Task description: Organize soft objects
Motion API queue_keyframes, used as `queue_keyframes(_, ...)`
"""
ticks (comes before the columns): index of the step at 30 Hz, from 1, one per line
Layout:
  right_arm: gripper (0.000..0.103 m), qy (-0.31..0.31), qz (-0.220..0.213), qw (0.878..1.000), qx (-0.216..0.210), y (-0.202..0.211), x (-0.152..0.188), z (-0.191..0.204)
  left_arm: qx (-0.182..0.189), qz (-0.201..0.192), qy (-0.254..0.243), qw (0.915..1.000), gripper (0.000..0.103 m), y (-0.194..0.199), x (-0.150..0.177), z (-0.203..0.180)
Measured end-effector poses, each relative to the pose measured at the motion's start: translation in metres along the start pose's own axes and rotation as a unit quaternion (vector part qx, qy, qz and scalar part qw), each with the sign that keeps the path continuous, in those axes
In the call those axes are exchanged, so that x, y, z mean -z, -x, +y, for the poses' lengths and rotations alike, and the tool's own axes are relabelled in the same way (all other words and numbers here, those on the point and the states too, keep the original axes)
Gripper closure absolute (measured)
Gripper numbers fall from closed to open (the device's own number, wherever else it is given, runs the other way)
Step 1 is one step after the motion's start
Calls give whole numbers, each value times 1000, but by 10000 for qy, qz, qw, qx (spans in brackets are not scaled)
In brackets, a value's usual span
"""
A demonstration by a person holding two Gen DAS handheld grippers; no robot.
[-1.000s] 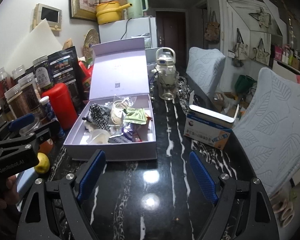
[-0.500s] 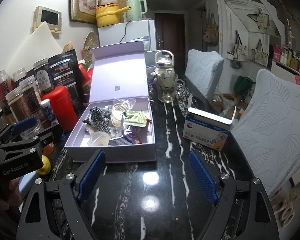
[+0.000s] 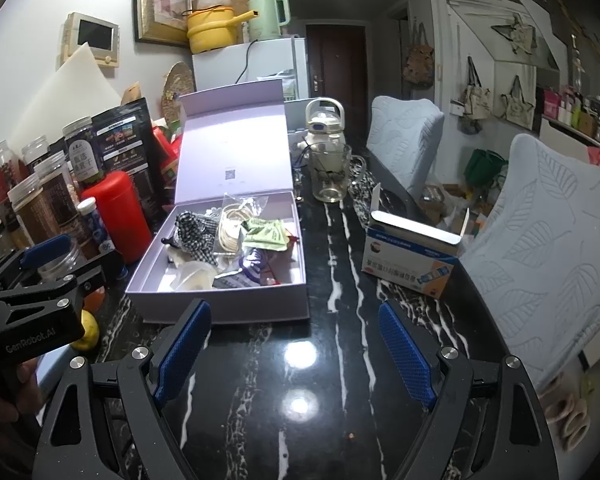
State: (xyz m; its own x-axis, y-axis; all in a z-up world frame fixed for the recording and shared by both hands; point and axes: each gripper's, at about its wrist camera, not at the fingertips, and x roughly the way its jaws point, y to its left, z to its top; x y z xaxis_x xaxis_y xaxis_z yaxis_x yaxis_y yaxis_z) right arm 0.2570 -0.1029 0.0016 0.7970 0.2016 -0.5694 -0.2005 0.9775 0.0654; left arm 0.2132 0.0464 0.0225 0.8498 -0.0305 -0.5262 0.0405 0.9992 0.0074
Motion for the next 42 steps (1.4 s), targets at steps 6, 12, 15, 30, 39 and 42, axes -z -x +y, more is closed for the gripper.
queue_keyframes(6, 16, 2, 4, 10000, 1, 0, 0, 0, 7, 25, 1, 10000, 11, -1, 1, 0)
queue_keyframes(12, 16, 0, 4, 10000, 7, 0, 0, 0, -20, 30, -37, 10000, 11, -3, 2, -2)
queue_keyframes(15, 16, 4, 7, 10000, 10, 0, 1, 0, -15, 45, -59, 10000, 11, -4, 3, -3)
queue_keyframes(30, 16, 28, 38, 10000, 26, -3, 4, 0, 11, 81, -81, 9999, 11, -4, 3, -5)
queue_keyframes(39, 16, 22, 57, 10000, 42, -4, 6, -1, 14, 99, -77, 9999, 11, -4, 3, -6)
queue_keyframes(42, 16, 27, 67, 10000, 45, -4, 7, -2, 15, 102, -82, 9999, 11, -4, 3, -6)
